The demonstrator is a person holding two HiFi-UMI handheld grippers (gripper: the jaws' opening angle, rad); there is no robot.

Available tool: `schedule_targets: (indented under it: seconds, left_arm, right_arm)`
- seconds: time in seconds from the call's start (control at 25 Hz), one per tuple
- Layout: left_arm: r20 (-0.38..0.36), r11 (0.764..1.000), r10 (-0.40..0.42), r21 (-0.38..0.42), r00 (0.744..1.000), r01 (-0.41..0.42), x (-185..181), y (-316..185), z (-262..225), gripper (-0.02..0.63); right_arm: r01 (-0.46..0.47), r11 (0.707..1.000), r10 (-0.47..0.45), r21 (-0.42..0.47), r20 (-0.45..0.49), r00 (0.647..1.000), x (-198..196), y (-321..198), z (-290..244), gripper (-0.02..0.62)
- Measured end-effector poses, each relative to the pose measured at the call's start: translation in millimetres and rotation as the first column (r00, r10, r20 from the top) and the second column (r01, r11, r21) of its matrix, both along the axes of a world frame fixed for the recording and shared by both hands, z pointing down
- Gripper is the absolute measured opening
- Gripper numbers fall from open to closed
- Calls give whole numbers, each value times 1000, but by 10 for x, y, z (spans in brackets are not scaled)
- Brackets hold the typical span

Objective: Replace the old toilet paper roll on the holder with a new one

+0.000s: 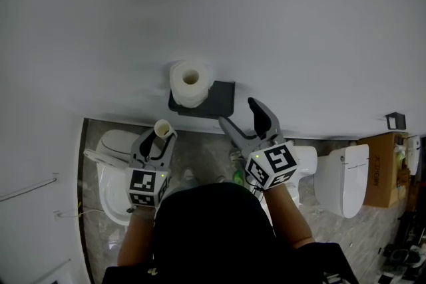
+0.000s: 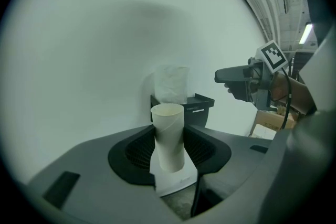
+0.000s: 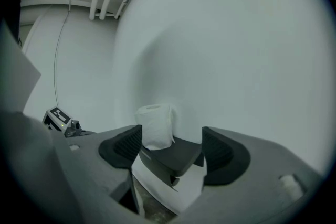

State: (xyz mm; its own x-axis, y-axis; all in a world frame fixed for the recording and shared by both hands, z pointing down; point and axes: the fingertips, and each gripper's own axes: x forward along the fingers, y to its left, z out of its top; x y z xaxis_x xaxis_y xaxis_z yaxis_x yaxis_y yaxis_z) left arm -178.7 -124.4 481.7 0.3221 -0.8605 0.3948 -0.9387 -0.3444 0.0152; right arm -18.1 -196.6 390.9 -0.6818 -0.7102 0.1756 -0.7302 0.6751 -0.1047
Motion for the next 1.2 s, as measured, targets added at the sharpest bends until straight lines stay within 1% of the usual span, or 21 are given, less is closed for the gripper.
schedule_targets:
  seconds: [0.08, 0.28, 0.6, 1.0, 1.2]
  left_arm:
    - [-2, 1000, 23, 0, 1000, -23, 148, -15, -11, 181]
    - [-13, 997, 79, 10, 997, -79, 518, -58, -33, 181]
    - [-16, 984, 180, 10, 984, -179, 1053, -85, -95, 181]
    - [-22, 955, 298, 14, 954, -298, 1584, -95, -132, 181]
    - [-31, 943, 332, 10, 943, -332, 1713, -108, -113, 181]
  right_arm:
    - [-19, 1000, 19, -4, -7, 1000, 168, 48, 29, 330]
    - [-66, 998, 66, -22, -19, 998, 553, 172, 116, 287]
    - [-120, 992, 120, -40, -23, 993, 1029, 381, 221, 195]
    - [-189, 978, 188, -87, -23, 982, 1408, 615, 425, 140]
    - [-224, 969, 223, -106, -27, 975, 1551, 667, 532, 115]
